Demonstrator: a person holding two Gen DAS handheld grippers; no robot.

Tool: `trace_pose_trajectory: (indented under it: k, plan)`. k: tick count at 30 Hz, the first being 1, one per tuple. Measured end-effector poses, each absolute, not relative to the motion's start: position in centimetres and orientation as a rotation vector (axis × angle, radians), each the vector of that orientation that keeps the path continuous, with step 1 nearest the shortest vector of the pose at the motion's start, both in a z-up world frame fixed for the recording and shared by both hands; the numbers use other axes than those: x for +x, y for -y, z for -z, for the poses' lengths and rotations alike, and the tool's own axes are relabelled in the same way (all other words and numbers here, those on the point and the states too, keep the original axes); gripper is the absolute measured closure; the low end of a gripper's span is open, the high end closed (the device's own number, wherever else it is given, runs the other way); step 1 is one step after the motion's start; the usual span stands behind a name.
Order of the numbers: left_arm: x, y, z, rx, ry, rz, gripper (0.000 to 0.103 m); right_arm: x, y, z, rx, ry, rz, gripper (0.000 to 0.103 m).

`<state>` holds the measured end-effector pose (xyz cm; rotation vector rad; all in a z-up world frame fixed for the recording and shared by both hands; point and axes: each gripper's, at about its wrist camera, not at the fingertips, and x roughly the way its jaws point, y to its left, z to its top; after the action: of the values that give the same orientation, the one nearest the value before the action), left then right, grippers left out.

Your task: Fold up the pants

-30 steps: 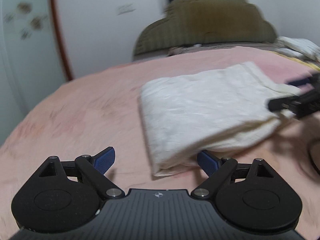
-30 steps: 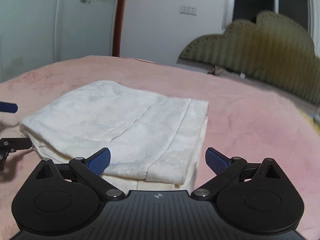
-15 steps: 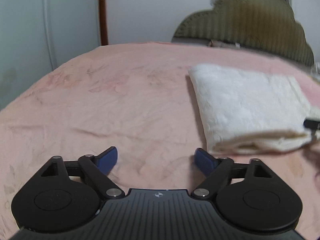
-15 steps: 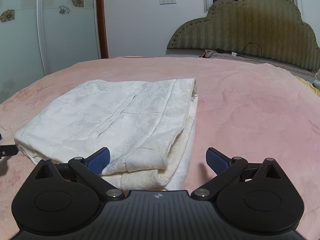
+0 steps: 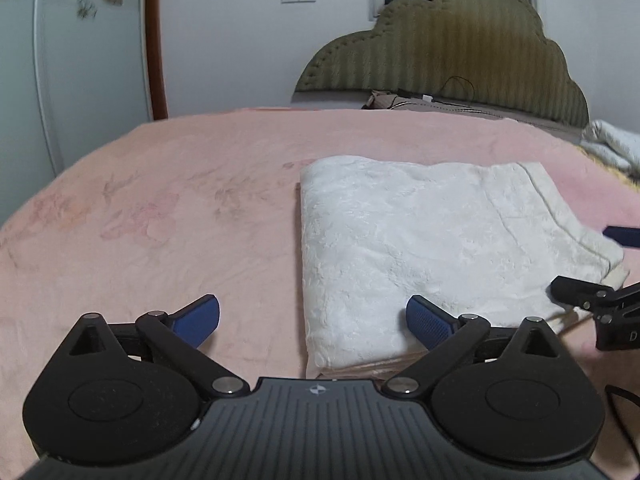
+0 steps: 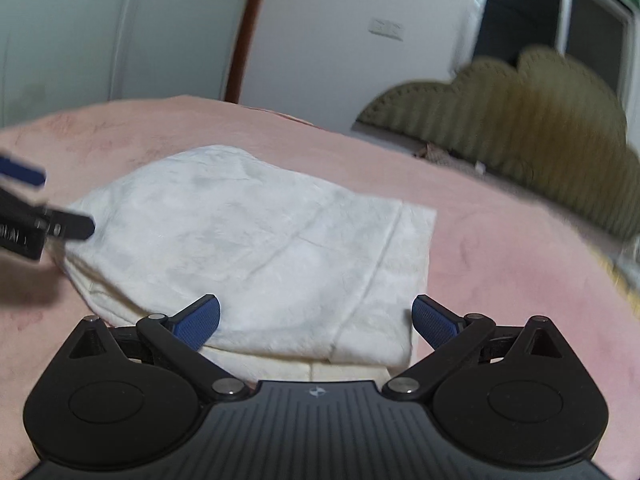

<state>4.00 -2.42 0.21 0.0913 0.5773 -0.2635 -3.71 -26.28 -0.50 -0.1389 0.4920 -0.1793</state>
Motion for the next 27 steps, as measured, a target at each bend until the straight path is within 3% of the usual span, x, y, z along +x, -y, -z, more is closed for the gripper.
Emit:
trace_pose_trajectory:
  k: [7,20,24,27]
  plan:
    - [4.1,2.9,-0.2,0.113,-0.562,0.241,0.000,-4.5,26.2,-0.9,-0.082,-0.416,0.155,0.000]
    - [4.5,2.4,-0.6,0.167,-0.505,0.279,0.000,-3.7,26.5,0.7,-0.048,-0.484,0.096,0.000]
    - [6.7,0.7,-1.0,0.092,-0.540,0.302,0.001,-4.4,30.2,-0.4,0.115,-0.428,0.169,0.000]
    - [9.6,-1.3,-1.3,-0.105,-0.635,0.370,0.003,-2.9,34.7,0.4,0.319,-0.521,0.146,0.000]
